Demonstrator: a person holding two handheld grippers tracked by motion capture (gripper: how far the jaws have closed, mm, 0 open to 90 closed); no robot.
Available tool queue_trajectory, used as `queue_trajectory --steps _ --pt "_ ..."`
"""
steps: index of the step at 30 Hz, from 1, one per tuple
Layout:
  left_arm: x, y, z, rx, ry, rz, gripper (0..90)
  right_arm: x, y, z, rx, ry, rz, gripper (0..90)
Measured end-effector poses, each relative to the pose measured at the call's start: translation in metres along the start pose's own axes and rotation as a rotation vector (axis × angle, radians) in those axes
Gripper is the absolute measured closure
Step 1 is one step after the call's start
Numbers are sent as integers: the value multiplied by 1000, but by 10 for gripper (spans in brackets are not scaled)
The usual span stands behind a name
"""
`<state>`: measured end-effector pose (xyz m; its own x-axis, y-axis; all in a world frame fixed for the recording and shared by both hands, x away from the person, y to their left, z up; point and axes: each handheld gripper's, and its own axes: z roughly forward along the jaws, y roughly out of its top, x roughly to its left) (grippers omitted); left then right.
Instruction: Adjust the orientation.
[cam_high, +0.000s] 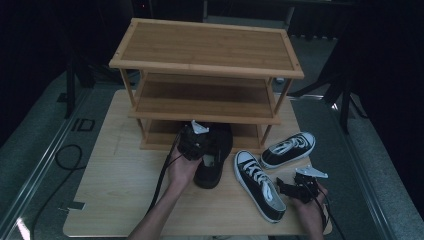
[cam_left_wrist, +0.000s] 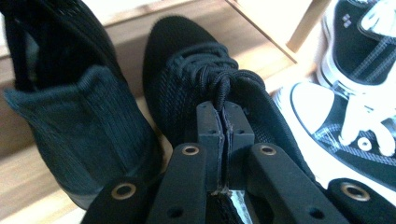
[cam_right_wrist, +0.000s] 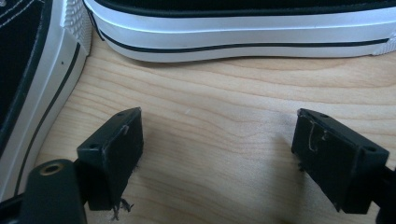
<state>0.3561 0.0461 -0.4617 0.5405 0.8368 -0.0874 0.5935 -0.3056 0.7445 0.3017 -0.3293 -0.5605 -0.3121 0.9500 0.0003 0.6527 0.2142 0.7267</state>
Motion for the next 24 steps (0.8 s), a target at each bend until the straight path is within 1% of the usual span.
queue_trajectory --steps 3,4,5,6,7,9,10,12,13,17,18,19,20,21,24 --pt "1 -3 -1 13 -27 -1 868 0 0 0 0 0 0 166" --pt "0 -4 -1 19 -31 7 859 0 0 0 0 0 0 166" --pt "0 -4 -2 23 -42 12 831 0 0 0 0 0 0 167" --pt "0 -4 -2 33 -56 14 783 0 0 0 0 0 0 166" --pt "0 -4 -4 39 -62 20 735 0 0 0 0 0 -1 166" --pt "-1 -5 -8 31 -75 28 660 0 0 0 0 0 0 167" --pt "-1 -6 -11 28 -81 32 646 0 0 0 0 0 0 166" --pt "-1 -8 -19 5 -104 37 637 0 0 0 0 0 0 166" --pt "-2 -9 -24 -8 -111 47 635 0 0 0 0 0 0 166" --pt "-4 -13 -43 -35 -117 74 632 0 0 0 0 -1 -1 166" --pt "-4 -15 -46 -38 -115 82 649 0 0 0 0 0 -1 166" --pt "-4 -15 -46 -38 -115 82 667 0 0 0 0 0 -1 166" --pt "-3 -18 -52 -32 -115 93 667 0 0 0 0 0 -1 166" --pt "-2 -19 -54 -32 -118 98 701 0 0 0 0 0 -1 166" --pt "-1 -25 -59 -32 -116 106 758 0 0 0 -1 0 -1 166"
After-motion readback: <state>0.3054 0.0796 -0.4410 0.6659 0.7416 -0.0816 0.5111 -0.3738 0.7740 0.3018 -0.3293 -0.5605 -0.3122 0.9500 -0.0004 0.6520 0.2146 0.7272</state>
